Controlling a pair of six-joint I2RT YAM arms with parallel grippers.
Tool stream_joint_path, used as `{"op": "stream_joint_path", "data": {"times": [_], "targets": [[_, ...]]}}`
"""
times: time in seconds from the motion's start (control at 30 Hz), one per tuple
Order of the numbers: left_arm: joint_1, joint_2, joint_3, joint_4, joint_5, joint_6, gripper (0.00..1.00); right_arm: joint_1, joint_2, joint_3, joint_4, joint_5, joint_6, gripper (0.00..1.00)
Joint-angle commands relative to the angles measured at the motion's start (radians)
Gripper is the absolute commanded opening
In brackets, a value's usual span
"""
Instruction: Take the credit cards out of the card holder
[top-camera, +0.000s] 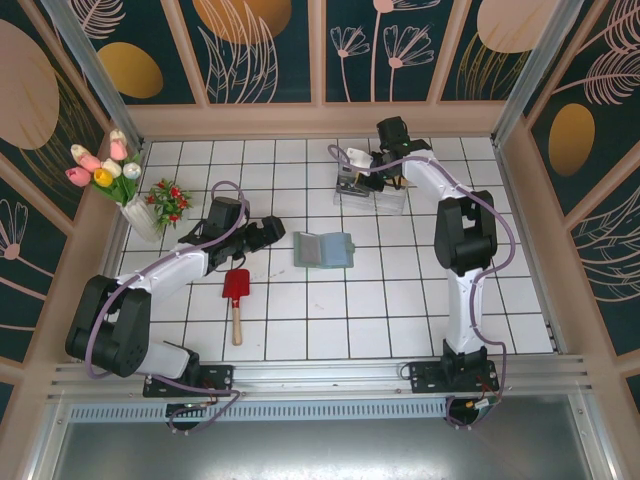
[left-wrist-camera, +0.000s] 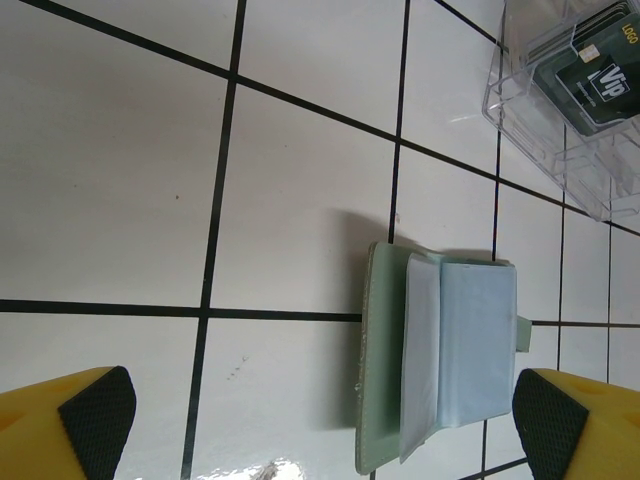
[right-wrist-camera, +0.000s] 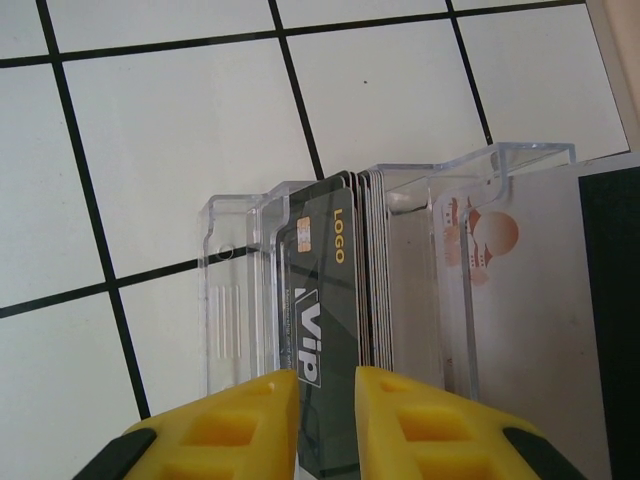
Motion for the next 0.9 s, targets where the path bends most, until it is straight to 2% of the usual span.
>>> {"op": "stream_joint_path", "data": {"times": [0.0, 0.13, 0.27, 0.43, 0.53, 0.63, 0.73, 0.87], "targets": [[0.005, 0.006, 0.019, 0.004, 0.017, 0.001, 0.99, 0.001, -0.049, 0.004, 0.043, -0.049, 0.063, 0.24], [0.003, -0.014, 0.003, 0.039, 0.045, -0.006, 0.98, -0.001, -0.157, -0.091, 0.138, -0.073, 0.220, 0.25], [-0.009, -0.013, 0.015, 0.026, 0.062, -0.011, 0.89, 0.002, -0.320, -0.288, 0.324, -0.100, 0.442, 0.25], [-0.067, 0.029, 0.055, 0.014, 0.080, -0.020, 0.73, 0.025, -0.521, -0.552, 0.543, -0.046, 0.750, 0.29], [-0.108, 0.076, 0.084, 0.016, 0.091, -0.023, 0.65, 0.045, -0.606, -0.657, 0.584, 0.004, 0.924, 0.33], [-0.134, 0.123, 0.095, 0.063, 0.161, -0.036, 0.50, 0.047, -0.669, -0.747, 0.589, 0.015, 1.036, 0.34], [-0.146, 0.143, 0.096, 0.088, 0.145, -0.056, 0.51, 0.047, -0.738, -0.865, 0.659, 0.103, 1.118, 0.35], [-0.147, 0.115, 0.127, -0.001, -0.045, -0.032, 0.67, 0.020, -0.836, -0.997, 0.760, 0.295, 1.189, 0.45]]}}
